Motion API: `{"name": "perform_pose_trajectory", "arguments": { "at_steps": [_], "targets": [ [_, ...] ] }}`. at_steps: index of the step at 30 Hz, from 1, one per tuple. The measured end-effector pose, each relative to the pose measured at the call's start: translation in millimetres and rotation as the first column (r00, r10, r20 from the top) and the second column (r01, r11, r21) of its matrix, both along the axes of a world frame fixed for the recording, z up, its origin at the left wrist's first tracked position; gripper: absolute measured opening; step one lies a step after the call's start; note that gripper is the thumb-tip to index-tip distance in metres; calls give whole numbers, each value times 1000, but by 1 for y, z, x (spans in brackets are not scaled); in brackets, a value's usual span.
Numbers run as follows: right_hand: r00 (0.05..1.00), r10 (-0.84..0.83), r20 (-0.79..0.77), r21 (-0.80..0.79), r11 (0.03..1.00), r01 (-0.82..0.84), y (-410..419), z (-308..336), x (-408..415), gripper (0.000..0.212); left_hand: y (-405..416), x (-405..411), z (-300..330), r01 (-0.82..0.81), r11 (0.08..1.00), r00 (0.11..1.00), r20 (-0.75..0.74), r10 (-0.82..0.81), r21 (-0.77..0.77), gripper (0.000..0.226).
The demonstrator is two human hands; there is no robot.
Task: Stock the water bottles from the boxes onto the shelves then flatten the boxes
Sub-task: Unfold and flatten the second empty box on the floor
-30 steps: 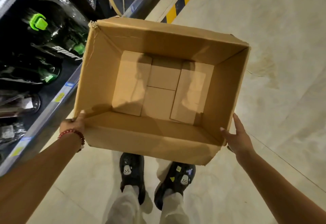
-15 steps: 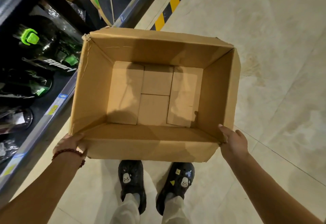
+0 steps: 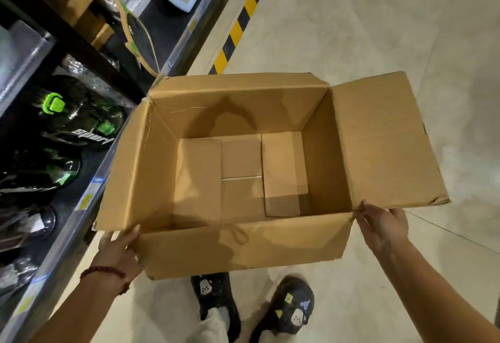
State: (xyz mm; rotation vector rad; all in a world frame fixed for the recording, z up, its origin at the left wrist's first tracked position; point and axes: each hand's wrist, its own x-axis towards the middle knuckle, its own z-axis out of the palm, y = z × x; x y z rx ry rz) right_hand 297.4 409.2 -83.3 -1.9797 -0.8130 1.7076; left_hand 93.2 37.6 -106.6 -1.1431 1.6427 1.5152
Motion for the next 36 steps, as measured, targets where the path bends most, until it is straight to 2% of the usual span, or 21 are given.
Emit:
{"name": "perform_pose_trajectory", "arguments": {
  "at_steps": [2, 4, 8, 11, 14, 16, 19, 20, 23, 27, 29, 32, 36],
  "targets": [
    [996, 72, 58, 51, 996, -75, -5, 3, 10, 25, 0, 4, 2, 21, 999, 999, -48, -19, 28, 53],
    [983, 125, 132, 97, 986, -138, -8, 6, 20, 28, 7, 12, 5, 60, 998, 991, -119, -59, 1, 65],
    [945, 248, 212, 136, 950, -280, -17, 1, 39, 20, 12, 32, 2, 138, 986, 973, -170, -153, -97, 70],
    [853, 393, 343, 195, 859, -474, -29, -9, 61, 20, 7, 48, -4, 174, 968, 964, -170, -205, -180, 70],
    [803, 420, 423, 221, 811, -541, -44, -14, 87, 23, -4, 69, -9, 223, 948, 938, -215, -273, -229, 68],
    [803, 421, 422, 211, 816, -539, -55, -16, 108, 24, -13, 85, -13, 330, 889, 863, -279, -421, -318, 62],
    [795, 449, 407, 244, 786, -569, -69, -27, 136, 12, -28, 101, -22, 544, 643, 629, -245, -738, -539, 56],
    [789, 459, 408, 276, 762, -586, -71, -32, 141, 10, -32, 104, -27, 591, 572, 558, -224, -799, -569, 58],
    [772, 468, 431, 370, 688, -624, -70, -49, 147, 6, -32, 106, -35, 658, 505, 411, -295, -863, -558, 62],
    [749, 449, 488, 438, 616, -654, -65, -59, 148, 7, -16, 97, -41, 548, 538, 413, -352, -840, -641, 51],
    [729, 442, 522, 469, 565, -679, -63, -60, 147, 9, -8, 97, -42, 494, 492, 393, -321, -862, -717, 46],
    [712, 425, 559, 520, 488, -701, -62, -61, 138, 25, 0, 91, -44, 446, 447, 365, -299, -882, -775, 42],
    [673, 449, 587, 555, 382, -739, -59, -61, 128, 34, 8, 81, -47, 411, 355, 249, -272, -930, -840, 42]
  ]
}}
